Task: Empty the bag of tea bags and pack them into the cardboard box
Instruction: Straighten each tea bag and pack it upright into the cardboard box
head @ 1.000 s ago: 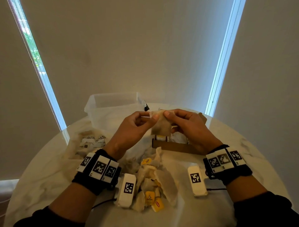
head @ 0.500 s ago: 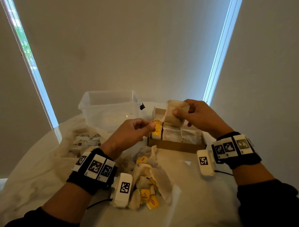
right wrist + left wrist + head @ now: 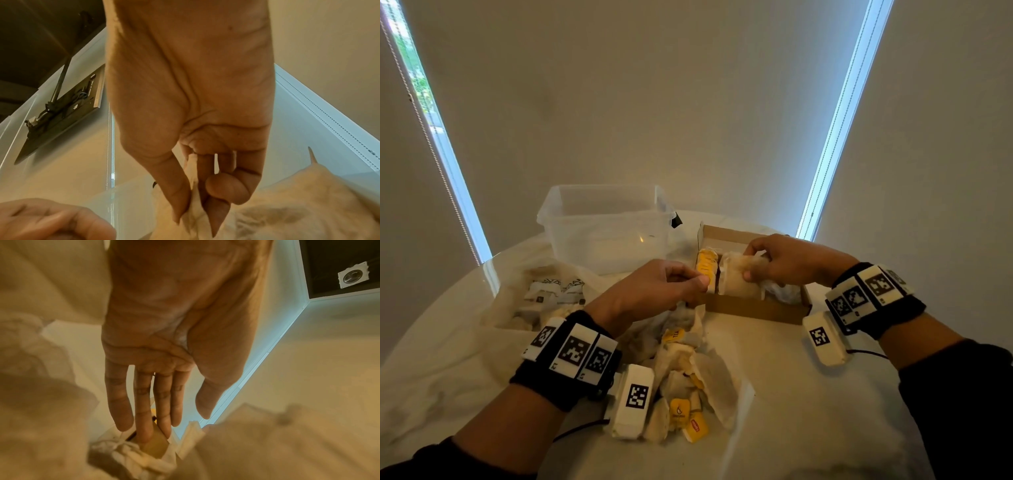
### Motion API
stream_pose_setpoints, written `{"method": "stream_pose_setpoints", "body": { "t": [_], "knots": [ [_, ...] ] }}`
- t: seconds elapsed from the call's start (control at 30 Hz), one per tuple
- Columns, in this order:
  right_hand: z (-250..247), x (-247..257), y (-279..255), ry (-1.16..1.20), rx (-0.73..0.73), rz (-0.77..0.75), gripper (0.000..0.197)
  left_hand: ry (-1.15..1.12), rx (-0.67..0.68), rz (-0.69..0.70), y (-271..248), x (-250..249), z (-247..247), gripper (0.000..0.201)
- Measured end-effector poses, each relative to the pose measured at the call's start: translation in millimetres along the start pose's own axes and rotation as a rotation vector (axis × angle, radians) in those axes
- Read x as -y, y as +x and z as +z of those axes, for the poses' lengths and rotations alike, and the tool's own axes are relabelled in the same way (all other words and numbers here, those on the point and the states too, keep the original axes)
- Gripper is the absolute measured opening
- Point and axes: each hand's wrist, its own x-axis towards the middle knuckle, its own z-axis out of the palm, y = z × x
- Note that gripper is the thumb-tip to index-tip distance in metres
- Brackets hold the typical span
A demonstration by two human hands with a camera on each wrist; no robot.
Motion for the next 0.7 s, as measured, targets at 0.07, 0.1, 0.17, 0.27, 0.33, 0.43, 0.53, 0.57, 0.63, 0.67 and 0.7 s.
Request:
{"method": "stream_pose_setpoints", "body": {
  "t": [0.07, 0.1, 0.17, 0.27, 0.33, 0.43, 0.53, 0.57, 0.63, 0.67, 0.7],
  "knots": [
    [1.3, 1.8, 3.6, -0.045, 0.028, 0.015, 0.035, 0.002, 0.004, -0.002, -0.4, 0.0, -0.5, 0.03],
    [2.8, 2.2, 5.1, -0.066, 0.029, 0.017, 0.036, 0.003, 0.005, -0.004, -0.5, -0.1, -0.8, 0.03],
    [4.4, 0.5, 8.0, -0.057, -0.023, -0.016, 0.037, 0.007, 0.004, -0.009, -1.2, -0.5, -1.1, 0.03],
    [-6.1, 2.2, 3.1, 0.061, -0.221, -0.087, 0.034, 0.014, -0.006, -0.009, -1.5, -1.1, -0.7, 0.028],
    [-12.2, 6.2, -4.1, 0.093, -0.321, -0.129, 0.028, 0.017, -0.008, -0.012, -1.3, -1.7, -0.2, 0.028],
    [-0.6, 14.5, -8.0, 0.004, -0.119, -0.138, 0.018, 0.025, -0.008, -0.004, -0.8, -2.7, -0.4, 0.027],
    [16.3, 14.5, -3.7, -0.185, 0.083, -0.108, 0.026, 0.031, -0.003, -0.011, -1.9, -3.5, -0.7, 0.027],
    [14.5, 14.7, -4.2, -0.164, 0.055, -0.116, 0.028, 0.033, -0.002, -0.012, -2.2, -3.7, -0.7, 0.027],
    [7.9, 14.2, -3.9, -0.111, -0.031, -0.135, 0.028, 0.036, -0.006, -0.009, -2.6, -3.3, -0.8, 0.028],
    [6.4, 13.4, -2.9, -0.118, -0.043, -0.136, 0.028, 0.035, -0.009, -0.01, -2.9, -3.7, -0.7, 0.028],
    [6.5, 13.6, -2.6, -0.15, -0.025, -0.127, 0.03, 0.033, -0.011, -0.012, -3.0, -4.6, -0.3, 0.028]
  ]
}}
